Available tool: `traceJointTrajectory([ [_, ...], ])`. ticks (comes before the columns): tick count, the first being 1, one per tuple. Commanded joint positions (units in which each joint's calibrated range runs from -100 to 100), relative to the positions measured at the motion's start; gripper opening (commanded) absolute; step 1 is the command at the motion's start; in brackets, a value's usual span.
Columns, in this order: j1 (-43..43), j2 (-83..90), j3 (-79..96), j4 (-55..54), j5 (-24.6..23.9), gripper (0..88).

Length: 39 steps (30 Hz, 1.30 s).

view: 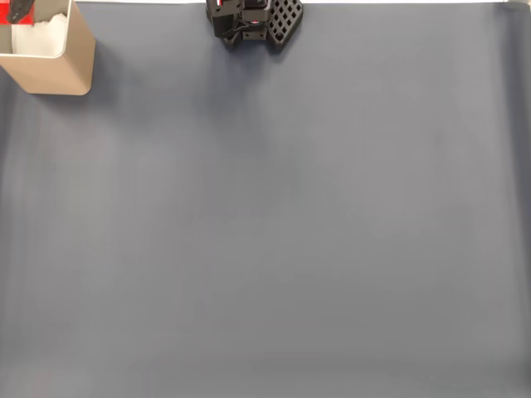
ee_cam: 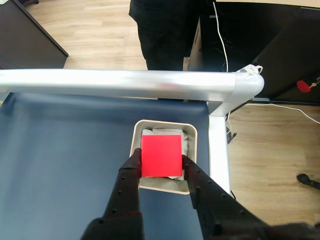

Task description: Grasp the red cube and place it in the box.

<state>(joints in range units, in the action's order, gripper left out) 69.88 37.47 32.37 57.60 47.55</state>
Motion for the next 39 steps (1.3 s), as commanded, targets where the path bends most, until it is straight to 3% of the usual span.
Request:
traceJointTrajectory([
  [1,0.6,2.2,-1.1,-1.0,0.4,0.0],
  [11,0.9,2.1,-1.0,-1.0,0.3,1.4],
  [17,0.8,2.1,-1.0,-1.4,-0.2,23.0],
  [21,0.7,2.3,-0.3,-1.5,0.0,30.9],
  [39,0.8,3.0,0.7,-1.9,-0.3,34.0],
])
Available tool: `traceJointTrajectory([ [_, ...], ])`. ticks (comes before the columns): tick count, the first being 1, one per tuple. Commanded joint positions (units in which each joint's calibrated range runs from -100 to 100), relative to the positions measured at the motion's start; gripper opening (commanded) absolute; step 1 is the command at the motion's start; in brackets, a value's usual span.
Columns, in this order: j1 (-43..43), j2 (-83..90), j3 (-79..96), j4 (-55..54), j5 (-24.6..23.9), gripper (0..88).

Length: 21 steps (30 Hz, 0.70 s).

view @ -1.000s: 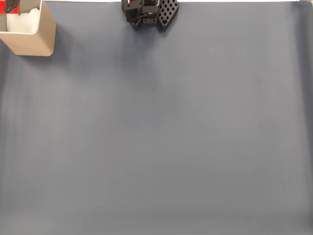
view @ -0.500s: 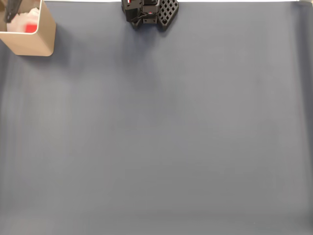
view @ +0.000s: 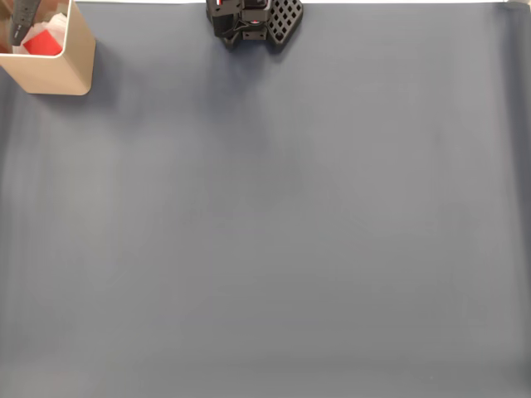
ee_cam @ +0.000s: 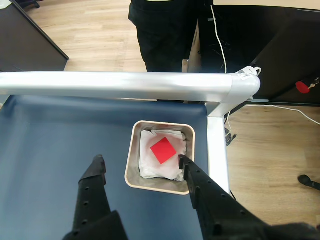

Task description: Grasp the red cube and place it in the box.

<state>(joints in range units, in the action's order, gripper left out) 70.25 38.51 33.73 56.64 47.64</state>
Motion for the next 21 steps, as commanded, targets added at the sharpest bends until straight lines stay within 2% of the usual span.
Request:
traceJointTrajectory([
  [1,0.4,2.0,-0.6,-1.1,-0.4,34.0],
  [5,0.4,2.0,-0.4,-1.1,-0.5,33.0],
  [7,0.4,2.0,-0.3,-1.1,-0.6,29.7],
  [15,0.2,2.0,0.0,-1.0,-0.7,1.5],
  [21,-1.1,1.8,-0.1,-0.7,-0.2,0.0],
])
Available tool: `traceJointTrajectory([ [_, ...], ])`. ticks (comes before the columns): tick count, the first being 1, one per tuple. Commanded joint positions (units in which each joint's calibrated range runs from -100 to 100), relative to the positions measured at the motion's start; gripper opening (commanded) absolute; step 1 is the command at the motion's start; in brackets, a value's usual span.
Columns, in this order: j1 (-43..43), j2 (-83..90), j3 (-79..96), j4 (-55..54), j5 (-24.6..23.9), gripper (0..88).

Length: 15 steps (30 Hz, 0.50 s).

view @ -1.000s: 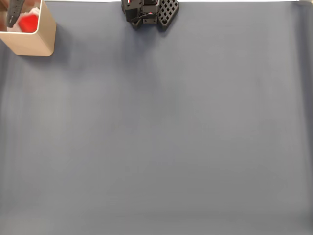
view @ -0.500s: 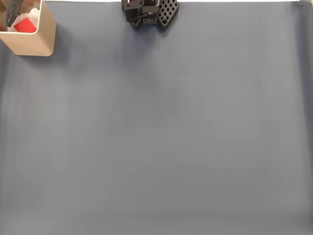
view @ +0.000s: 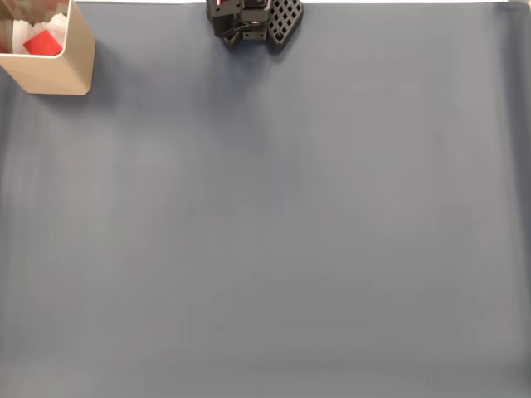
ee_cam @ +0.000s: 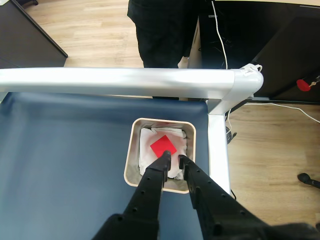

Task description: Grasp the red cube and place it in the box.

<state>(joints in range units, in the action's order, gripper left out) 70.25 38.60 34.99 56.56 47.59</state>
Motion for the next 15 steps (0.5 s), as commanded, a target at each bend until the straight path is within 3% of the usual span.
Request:
traceJointTrajectory([
  [1,-1.6,1.7,-1.4,-0.6,-0.1,0.0],
  [15,-18.6,-3.2,-8.7,2.0,-0.5,0.0],
])
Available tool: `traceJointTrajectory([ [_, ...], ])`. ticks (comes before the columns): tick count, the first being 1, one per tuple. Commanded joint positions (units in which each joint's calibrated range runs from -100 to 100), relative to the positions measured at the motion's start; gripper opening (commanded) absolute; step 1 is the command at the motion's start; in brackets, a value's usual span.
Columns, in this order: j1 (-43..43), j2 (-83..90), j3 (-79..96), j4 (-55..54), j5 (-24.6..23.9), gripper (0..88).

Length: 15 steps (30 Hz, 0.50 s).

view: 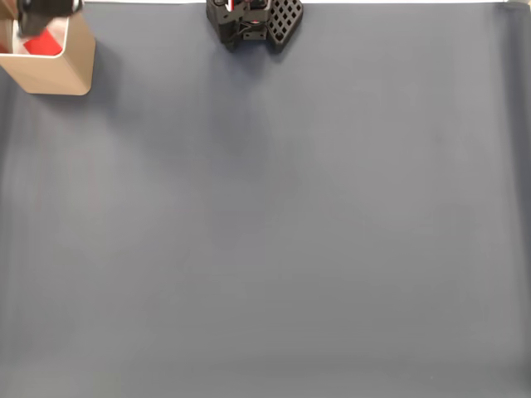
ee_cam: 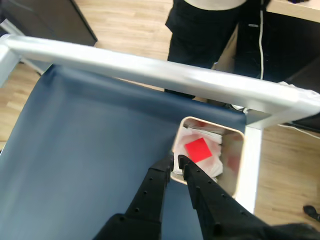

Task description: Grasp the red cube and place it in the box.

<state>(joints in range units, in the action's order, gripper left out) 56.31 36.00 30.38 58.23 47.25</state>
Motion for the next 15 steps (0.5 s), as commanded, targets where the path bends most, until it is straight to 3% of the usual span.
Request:
traceJointTrajectory([
  [1,-6.4,-1.2,-4.9,0.4,-0.1,0.0],
  [15,-31.6,-4.1,-7.1,0.3,1.9,0.0],
])
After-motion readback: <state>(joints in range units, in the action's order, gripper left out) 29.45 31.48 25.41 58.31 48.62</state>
